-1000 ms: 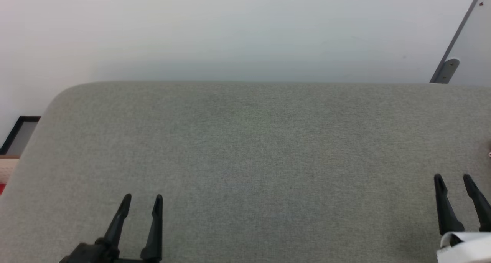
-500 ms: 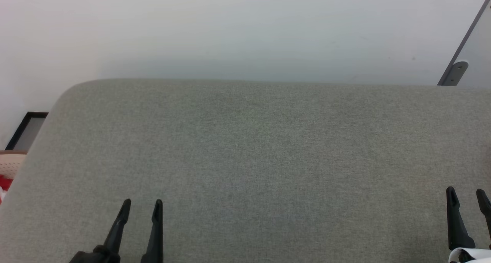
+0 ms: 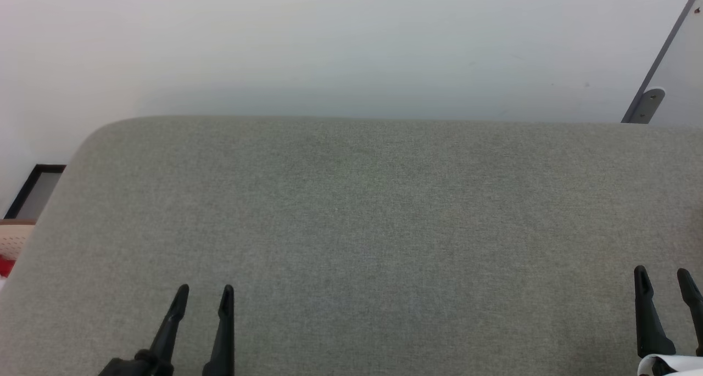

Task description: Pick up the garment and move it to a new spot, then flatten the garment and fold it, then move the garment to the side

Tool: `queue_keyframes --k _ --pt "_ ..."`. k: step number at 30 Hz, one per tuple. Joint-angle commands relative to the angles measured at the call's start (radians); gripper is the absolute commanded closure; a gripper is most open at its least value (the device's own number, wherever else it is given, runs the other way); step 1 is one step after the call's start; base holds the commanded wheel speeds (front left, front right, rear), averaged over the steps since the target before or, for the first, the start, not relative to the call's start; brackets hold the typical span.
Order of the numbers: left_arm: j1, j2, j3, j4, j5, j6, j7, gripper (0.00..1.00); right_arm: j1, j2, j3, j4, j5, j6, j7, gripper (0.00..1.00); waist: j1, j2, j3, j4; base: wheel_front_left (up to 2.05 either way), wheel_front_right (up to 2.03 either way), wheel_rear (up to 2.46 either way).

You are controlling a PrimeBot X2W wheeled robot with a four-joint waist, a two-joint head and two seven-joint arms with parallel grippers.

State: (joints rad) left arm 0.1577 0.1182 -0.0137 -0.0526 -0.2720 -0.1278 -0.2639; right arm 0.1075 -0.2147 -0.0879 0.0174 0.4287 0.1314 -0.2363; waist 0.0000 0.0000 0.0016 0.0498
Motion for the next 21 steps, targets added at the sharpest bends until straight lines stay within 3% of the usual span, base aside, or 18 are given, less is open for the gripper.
queue_keyframes --k 1,13,14,21 --pt "-0.012 0.0 0.0 0.001 -0.004 -0.004 0.0 0.0 -0.003 0.004 0.003 -0.006 -0.005 -0.002 -0.004 0.0 0.0 0.0 0.001 0.0 0.0 0.0 0.0" --pt "-0.02 -0.001 0.007 0.012 -0.006 -0.004 0.0 0.0 -0.007 0.003 0.012 -0.011 -0.014 -0.002 -0.015 0.0 0.0 0.0 0.009 -0.001 0.0 0.0 0.0" --pt "-0.011 -0.003 0.007 0.011 -0.008 0.0 0.0 1.0 0.0 0.001 0.01 -0.008 -0.011 0.0 -0.011 1.0 0.0 0.0 0.009 -0.001 0.0 0.0 0.0" --pt "-0.01 -0.008 0.003 0.04 -0.077 0.002 0.013 1.0 -0.003 0.018 0.013 0.024 0.049 0.0 0.006 1.0 0.0 0.0 0.009 -0.003 0.0 0.0 0.0"
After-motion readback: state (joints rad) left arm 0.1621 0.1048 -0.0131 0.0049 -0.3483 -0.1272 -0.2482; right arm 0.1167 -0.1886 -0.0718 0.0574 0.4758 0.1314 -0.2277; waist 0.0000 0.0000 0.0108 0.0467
